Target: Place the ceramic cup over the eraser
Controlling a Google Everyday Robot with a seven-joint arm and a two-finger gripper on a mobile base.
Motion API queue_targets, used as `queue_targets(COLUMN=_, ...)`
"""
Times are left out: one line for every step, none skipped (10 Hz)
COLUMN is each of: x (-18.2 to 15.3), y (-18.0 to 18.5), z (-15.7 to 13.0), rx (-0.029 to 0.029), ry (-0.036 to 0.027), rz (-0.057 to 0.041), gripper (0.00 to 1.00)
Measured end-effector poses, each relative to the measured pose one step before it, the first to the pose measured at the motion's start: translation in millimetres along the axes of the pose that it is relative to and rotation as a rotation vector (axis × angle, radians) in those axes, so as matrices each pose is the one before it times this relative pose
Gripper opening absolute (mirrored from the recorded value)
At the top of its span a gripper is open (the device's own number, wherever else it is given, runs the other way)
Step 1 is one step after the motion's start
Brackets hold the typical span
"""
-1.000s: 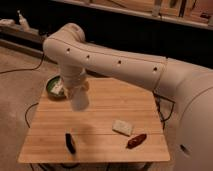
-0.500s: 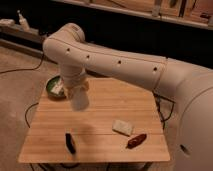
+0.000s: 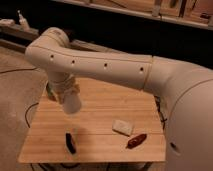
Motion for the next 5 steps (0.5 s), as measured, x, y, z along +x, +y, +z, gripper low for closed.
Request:
queue_targets(x=-3.18, y=-15.46, z=1.91, rx=-0.00583, ry=-0.01221, rz=-0.01350, gripper=0.00)
queue_targets(x=-4.96, y=-10.52, z=2.83, rx=-0.00306, ry=-0.01307, rz=0.00144, gripper=0.00)
queue_targets(x=-4.36, y=-6.37, z=2.04, rx=0.00038, ry=-0.00833, rz=0.00622, gripper=0.00)
queue_targets(x=-6.64, y=-8.53, z=3.02, rx=0.00321, ry=-0.00981, rz=0.01079, gripper=0.00)
queue_targets(x=-4.07, y=-9.56, z=2.80, rx=0.00797, ry=-0.00457, rz=0.00180, gripper=0.00)
